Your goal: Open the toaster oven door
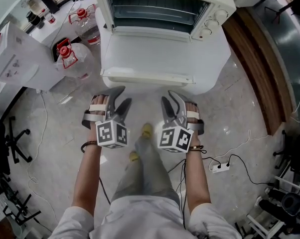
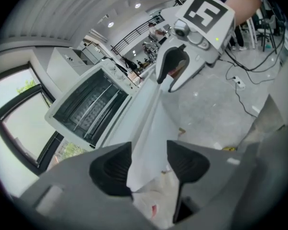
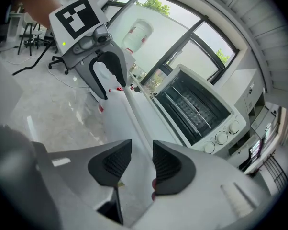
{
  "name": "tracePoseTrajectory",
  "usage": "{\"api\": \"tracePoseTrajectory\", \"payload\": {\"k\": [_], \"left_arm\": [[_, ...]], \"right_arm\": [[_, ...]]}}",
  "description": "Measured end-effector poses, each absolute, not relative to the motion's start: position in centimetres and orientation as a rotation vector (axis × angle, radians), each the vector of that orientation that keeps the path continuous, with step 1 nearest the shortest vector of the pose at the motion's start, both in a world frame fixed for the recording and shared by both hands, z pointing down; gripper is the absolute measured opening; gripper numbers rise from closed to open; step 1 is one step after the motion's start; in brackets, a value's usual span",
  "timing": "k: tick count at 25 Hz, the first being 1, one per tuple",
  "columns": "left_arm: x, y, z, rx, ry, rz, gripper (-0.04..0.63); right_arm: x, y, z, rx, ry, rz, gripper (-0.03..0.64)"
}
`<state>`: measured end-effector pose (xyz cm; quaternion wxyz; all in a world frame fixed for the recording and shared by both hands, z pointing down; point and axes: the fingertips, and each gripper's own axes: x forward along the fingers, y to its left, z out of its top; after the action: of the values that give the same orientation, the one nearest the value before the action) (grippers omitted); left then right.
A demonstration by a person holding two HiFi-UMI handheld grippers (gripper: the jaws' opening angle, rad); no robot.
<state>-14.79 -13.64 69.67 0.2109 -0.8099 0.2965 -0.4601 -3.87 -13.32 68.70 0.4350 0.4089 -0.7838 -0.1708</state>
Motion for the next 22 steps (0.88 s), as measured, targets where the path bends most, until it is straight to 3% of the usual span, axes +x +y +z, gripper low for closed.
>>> {"api": "tracePoseTrajectory", "payload": {"k": [12, 18, 22], "left_arm": [[-16.3, -13.6, 60.6, -2.497, 1.178, -1.005, 0.167], [-17.4, -15.2, 54.5, -2.571, 1.347, -0.849, 0.091], [-17.7, -16.8, 51.2, -2.569, 1.383, -0.812, 0.078]], "right_arm": [[-3.1, -12.6, 60.4, 1.238, -2.122, -0.169, 0.135], [-2.2, -14.5, 53.2, 1.392, -2.196, -0.101, 0.092], [-1.9, -16.2, 49.4, 1.455, -2.235, -0.077, 0.075]]}}
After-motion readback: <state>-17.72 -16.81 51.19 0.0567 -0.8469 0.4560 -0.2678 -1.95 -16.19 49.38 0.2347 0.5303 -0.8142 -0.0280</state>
